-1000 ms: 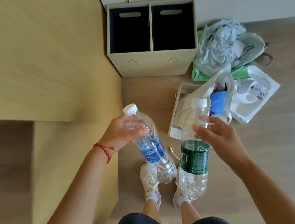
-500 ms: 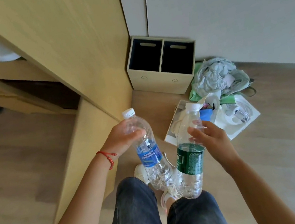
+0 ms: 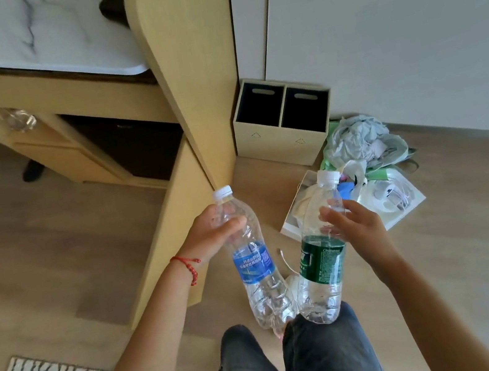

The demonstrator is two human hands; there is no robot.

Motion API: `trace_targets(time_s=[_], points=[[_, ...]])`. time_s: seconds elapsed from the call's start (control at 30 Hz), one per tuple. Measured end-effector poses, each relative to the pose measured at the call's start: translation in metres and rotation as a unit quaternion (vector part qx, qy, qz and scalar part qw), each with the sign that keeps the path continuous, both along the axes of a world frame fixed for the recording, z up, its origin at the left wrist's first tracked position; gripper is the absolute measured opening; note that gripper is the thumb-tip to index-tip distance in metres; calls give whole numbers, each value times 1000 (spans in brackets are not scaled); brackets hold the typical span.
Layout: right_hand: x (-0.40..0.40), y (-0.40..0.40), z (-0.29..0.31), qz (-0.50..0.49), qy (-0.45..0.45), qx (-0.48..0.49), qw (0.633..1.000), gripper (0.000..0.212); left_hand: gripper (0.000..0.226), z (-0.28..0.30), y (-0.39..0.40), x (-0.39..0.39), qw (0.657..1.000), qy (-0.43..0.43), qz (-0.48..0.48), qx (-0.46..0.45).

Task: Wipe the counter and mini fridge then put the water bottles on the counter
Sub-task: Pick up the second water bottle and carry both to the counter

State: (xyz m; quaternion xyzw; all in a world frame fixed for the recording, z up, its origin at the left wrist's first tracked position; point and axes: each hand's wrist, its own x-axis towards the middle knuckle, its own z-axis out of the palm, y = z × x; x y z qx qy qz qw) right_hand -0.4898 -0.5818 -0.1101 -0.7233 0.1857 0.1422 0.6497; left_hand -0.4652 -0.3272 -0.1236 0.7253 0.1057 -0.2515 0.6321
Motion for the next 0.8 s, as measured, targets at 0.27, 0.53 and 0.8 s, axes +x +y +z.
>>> trace_targets(time_s=[0.27, 0.53, 0.8], points=[[-79, 46, 12, -7, 5, -21, 1000, 24, 49, 18, 65, -83, 1000, 3, 23, 13], [-124, 94, 27, 64, 10, -27, 998, 25, 16, 31, 106, -159, 996, 4, 91, 19], [-137, 145, 33, 226, 23, -44, 973, 23, 32, 36, 129, -244, 968, 10, 245, 54]])
